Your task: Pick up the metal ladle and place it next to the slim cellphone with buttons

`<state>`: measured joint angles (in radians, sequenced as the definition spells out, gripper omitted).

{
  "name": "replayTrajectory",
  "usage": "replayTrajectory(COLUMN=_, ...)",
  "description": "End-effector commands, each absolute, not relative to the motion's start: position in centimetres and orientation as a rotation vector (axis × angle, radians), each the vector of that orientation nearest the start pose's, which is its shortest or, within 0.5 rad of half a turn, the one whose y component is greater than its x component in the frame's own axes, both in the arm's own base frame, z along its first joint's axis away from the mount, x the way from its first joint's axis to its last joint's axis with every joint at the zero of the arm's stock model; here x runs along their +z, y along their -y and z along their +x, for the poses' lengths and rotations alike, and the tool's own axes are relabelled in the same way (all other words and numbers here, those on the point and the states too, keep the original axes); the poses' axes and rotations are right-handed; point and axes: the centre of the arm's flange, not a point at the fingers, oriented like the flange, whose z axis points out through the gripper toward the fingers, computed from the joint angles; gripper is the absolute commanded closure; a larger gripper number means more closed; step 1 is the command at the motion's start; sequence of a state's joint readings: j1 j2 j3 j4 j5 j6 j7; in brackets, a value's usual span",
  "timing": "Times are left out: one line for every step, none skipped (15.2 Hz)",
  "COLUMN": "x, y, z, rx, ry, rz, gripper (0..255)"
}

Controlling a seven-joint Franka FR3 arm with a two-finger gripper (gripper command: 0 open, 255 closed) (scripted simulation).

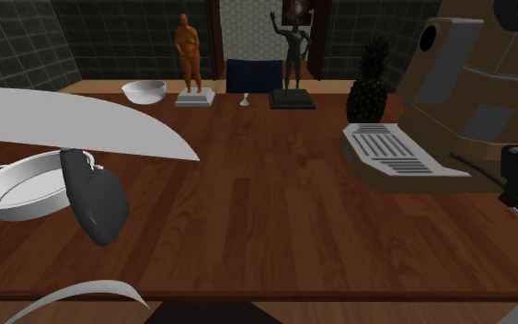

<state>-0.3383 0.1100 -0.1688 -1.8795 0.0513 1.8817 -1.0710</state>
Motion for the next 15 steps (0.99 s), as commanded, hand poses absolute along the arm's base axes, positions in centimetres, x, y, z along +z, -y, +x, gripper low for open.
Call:
replayTrajectory(x=43.4, y=27.7, z=50.7, rx=0.082, ry=0.822, rz=-2.932, gripper=255)
replayTrajectory(x=42.8, y=27.7, z=50.7, rx=0.082, ry=0.822, rz=-2.932, gripper=255)
replayTrajectory(x=42.3, y=27.7, z=50.7, rx=0.082, ry=0.822, rz=-2.932, gripper=255)
replayTrajectory(x=41.8, y=27.7, z=50.7, rx=0.082, ry=0.822, rz=-2.932, gripper=255)
replayTrajectory(x=41.2, y=27.7, z=50.7, rx=0.082, ry=0.822, rz=-2.932, gripper=255)
replayTrajectory(x=40.7, y=27.7, z=50.7, rx=0.082, ry=0.822, rz=-2.932, gripper=255)
replayTrajectory(x=40.2, y=27.7, z=50.7, rx=0.082, ry=0.822, rz=-2.932, gripper=255)
replayTrajectory(x=39.7, y=27.7, z=50.7, rx=0.082, ry=0.822, rz=-2.932, gripper=255)
replayTrajectory(x=39.1, y=27.7, z=50.7, rx=0.082, ry=0.822, rz=-2.932, gripper=255)
replayTrajectory(x=38.6, y=27.7, z=50.7, rx=0.082, ry=0.822, rz=-2.932, gripper=255)
replayTrajectory(x=38.1, y=27.7, z=50.7, rx=0.082, ry=0.822, rz=-2.932, gripper=255)
replayTrajectory(x=37.5, y=27.7, z=50.7, rx=0.082, ry=0.822, rz=-2.932, gripper=255)
replayTrajectory(x=37.0, y=27.7, z=50.7, rx=0.082, ry=0.822, rz=-2.932, gripper=255)
replayTrajectory(x=36.5, y=27.7, z=50.7, rx=0.082, ry=0.822, rz=-2.932, gripper=255)
replayTrajectory(x=36.0, y=27.7, z=50.7, rx=0.082, ry=0.822, rz=-2.932, gripper=255)
